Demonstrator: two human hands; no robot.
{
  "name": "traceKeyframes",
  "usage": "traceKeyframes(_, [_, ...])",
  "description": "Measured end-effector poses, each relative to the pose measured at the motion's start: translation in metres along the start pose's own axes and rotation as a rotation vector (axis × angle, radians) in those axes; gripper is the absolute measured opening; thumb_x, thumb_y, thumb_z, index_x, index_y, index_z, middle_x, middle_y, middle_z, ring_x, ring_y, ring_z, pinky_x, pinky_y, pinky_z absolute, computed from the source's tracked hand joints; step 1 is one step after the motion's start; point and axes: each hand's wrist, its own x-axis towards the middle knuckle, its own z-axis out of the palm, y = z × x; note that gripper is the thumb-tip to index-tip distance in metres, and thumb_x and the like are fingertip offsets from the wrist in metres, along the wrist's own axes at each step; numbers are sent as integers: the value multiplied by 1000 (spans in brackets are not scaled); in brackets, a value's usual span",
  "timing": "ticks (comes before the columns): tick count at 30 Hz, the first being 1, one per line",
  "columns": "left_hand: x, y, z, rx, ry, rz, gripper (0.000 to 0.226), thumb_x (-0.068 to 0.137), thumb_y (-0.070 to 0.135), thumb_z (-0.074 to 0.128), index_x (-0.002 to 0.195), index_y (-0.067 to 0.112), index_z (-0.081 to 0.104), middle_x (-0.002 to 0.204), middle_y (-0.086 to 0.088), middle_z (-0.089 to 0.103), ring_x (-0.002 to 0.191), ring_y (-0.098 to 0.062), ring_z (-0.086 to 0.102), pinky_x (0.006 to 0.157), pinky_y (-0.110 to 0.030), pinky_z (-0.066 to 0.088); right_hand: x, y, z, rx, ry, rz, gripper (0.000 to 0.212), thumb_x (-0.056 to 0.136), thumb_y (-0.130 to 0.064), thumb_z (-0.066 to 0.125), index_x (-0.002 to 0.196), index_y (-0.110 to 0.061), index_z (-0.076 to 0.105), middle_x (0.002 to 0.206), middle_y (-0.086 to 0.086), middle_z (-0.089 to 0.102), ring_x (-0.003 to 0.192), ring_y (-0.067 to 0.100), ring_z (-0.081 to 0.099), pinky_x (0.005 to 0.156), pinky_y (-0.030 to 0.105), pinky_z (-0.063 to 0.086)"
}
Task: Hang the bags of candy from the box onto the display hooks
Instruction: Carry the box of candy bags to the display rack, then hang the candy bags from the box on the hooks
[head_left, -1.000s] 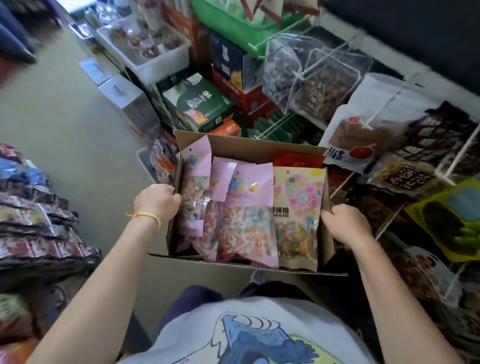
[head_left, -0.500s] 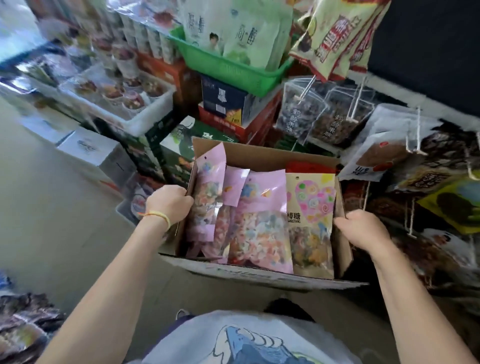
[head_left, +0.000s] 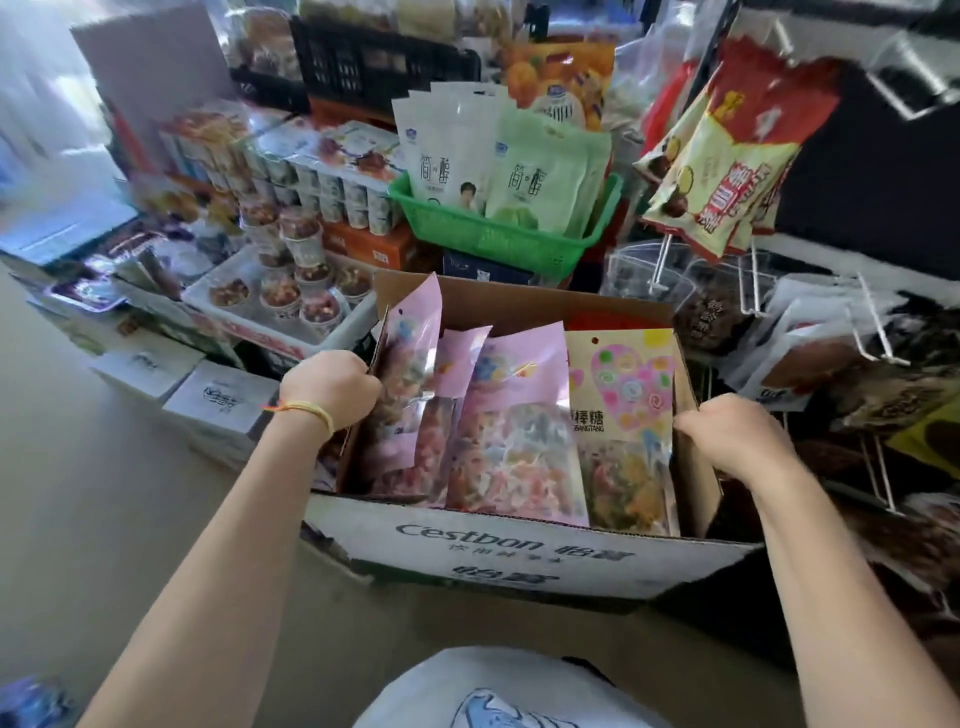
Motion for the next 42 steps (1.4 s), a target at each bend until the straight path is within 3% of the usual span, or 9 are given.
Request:
traceKeyframes(4, [32, -6, -27, 9, 34, -11, 20, 90, 26, 53, 88, 11, 66, 94, -7, 63, 87, -30, 57, 77, -33, 46, 14, -32, -6, 61, 35, -28, 33, 89, -26, 57, 61, -11, 47, 65, 10, 54, 62, 29, 52, 57, 33, 34])
traceKeyframes(8, [67, -15, -42, -9, 53, 0, 19, 88, 29, 55, 83, 14, 65, 101, -10, 67, 92, -30, 60, 82, -35, 51, 37, -58, -7, 91, 54, -46, 30, 89, -26, 56, 64, -12, 46, 67, 10, 48, 60, 26, 44, 57, 34, 28])
traceKeyframes(18, [177, -29, -51, -14, -11, 81, 21, 90, 26, 56, 94, 11, 71, 112, -12, 68, 105, -34, 63, 83, -33, 47, 81, -128, 24, 97, 64, 84, 32, 89, -25, 57, 62, -10, 47, 65, 10, 52, 60, 29, 50, 56, 33, 33])
traceKeyframes(23, [242, -24, -70, -3, -61, 164, 23, 89, 24, 55, 97, 12, 73, 110, -12, 67, 107, -34, 62, 88, -35, 48, 113, -169, 18, 99, 84, 167, 32, 87, -25, 60, 70, 2, 55, 75, 24, 59, 66, 34, 57, 57, 35, 34])
traceKeyframes(28, [300, -11, -87, 6, -117, 219, 18, 87, 22, 57, 72, 13, 61, 95, -11, 67, 88, -32, 61, 73, -31, 45, 144, -190, 12, 86, 84, 232, 35, 88, -27, 62, 78, 7, 64, 67, 10, 58, 62, 29, 52, 57, 33, 39])
traceKeyframes(32, [325, 5, -95, 31, -129, 277, 18, 87, 23, 57, 76, 10, 63, 91, -12, 66, 87, -33, 62, 70, -32, 45, 154, -193, 3, 94, 91, 245, 37, 88, -23, 63, 58, -5, 51, 62, 12, 53, 60, 30, 50, 53, 33, 33])
traceKeyframes(36, [335, 12, -98, 0, -100, 282, 21, 88, 23, 57, 74, 9, 63, 82, -9, 62, 83, -32, 59, 70, -31, 43, 152, -191, -1, 110, 137, 266, 43, 89, -22, 60, 55, -13, 34, 59, 9, 40, 57, 28, 43, 54, 34, 26])
traceKeyframes(42, [339, 14, -85, -6, -89, 307, 25, 90, 24, 55, 68, 13, 58, 86, -9, 62, 84, -30, 57, 73, -32, 44, 163, -200, 8, 88, 181, 229, 43, 91, -23, 55, 55, -12, 35, 58, 9, 43, 56, 30, 44, 53, 33, 29])
